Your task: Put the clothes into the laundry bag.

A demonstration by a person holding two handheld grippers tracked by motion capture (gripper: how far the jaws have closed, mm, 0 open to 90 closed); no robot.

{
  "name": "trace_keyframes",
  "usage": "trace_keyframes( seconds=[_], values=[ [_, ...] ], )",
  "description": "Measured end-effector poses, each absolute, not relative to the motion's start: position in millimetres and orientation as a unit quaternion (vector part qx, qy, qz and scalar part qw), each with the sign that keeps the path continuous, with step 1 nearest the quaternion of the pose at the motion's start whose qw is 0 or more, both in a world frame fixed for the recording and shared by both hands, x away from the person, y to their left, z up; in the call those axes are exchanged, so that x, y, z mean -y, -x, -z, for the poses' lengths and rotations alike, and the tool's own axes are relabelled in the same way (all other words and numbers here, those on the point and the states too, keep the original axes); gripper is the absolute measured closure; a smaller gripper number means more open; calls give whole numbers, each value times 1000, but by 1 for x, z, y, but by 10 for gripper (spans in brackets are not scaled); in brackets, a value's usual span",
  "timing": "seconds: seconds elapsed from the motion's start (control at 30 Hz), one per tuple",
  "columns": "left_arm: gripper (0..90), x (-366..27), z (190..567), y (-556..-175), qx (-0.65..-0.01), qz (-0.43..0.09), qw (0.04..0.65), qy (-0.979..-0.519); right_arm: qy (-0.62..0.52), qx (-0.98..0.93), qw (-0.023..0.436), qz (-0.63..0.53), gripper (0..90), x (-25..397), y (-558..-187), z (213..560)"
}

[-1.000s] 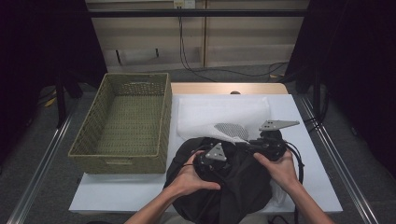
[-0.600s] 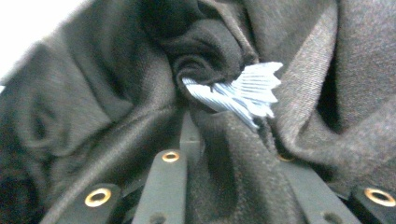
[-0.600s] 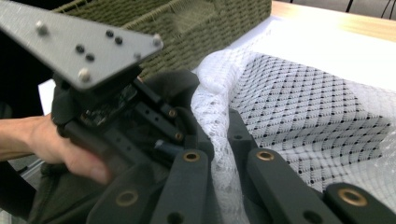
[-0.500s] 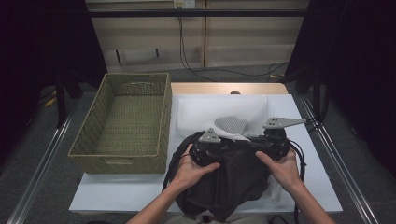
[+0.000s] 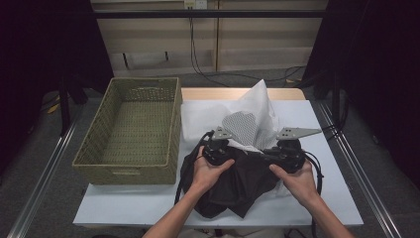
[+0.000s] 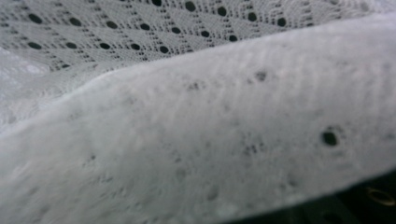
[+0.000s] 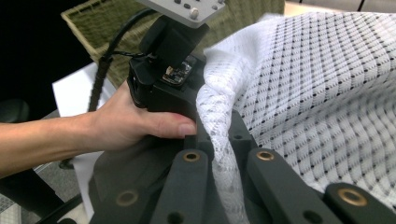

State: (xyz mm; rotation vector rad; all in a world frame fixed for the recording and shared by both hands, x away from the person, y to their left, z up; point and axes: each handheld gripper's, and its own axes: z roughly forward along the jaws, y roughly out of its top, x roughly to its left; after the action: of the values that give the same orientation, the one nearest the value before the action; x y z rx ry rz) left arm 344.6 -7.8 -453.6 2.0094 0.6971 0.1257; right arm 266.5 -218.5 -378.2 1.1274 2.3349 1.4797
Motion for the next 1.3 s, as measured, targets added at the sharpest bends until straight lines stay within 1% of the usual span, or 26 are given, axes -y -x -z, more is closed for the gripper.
trace_keyframes(
  seconds=[0.1,0.13,0.17,0.2,0.23,0.33,0.37,0.4,0.43,0.5,0.57,0.67,0.83,0.9,0.93,1.0,1.07,1.13,1.17,1.2,1.3],
  values=[
    [754,7,455,-345,-283,-54,486,-825,-388,-777,79,-489,885,227,-270,384],
    [755,7,454,-345,-284,-67,486,-824,-389,-777,82,-488,886,230,-271,385],
    [756,7,452,-345,-286,-64,487,-823,-390,-778,81,-487,886,232,-272,388],
    [758,6,451,-345,-291,-49,497,-816,-391,-779,79,-484,886,233,-272,390],
    [761,4,448,-343,-289,-54,506,-811,-390,-779,77,-484,886,234,-271,391],
    [763,-2,440,-338,-287,-43,539,-791,-383,-779,73,-491,886,235,-267,389],
    [763,-2,440,-338,-287,-43,539,-791,-383,-779,73,-491,886,235,-267,389],
    [763,-1,440,-337,-291,-56,543,-786,-382,-777,71,-495,886,236,-268,389],
    [762,3,445,-339,-299,-77,531,-789,-387,-775,68,-495,886,236,-270,391],
    [757,9,459,-347,-301,-84,509,-802,-390,-780,71,-485,886,234,-271,395],
    [745,11,469,-352,-313,-71,507,-800,-392,-787,71,-471,886,232,-272,400],
    [675,9,465,-351,-293,-57,505,-810,-396,-786,72,-470,886,235,-274,402],
    [461,7,454,-341,-248,-35,482,-840,-405,-783,67,-467,886,242,-278,409],
    [410,2,447,-336,-236,-38,474,-848,-405,-782,65,-469,886,243,-278,410],
    [374,-2,444,-334,-230,-29,480,-846,-405,-782,65,-469,886,244,-278,409],
    [341,-11,437,-328,-219,-32,482,-848,-406,-781,68,-470,886,245,-278,409],
    [304,-21,430,-323,-211,-17,491,-845,-407,-781,68,-468,886,245,-279,410],
    [240,-23,428,-318,-193,-21,473,-860,-406,-782,68,-468,885,244,-279,410],
    [222,-25,429,-314,-185,-31,466,-864,-407,-782,67,-468,885,244,-279,410],
    [209,-26,431,-313,-182,-26,464,-867,-406,-782,67,-468,885,244,-279,410],
    [129,-31,436,-308,-188,-23,456,-870,-404,-783,69,-467,885,242,-278,410]
  ],
)
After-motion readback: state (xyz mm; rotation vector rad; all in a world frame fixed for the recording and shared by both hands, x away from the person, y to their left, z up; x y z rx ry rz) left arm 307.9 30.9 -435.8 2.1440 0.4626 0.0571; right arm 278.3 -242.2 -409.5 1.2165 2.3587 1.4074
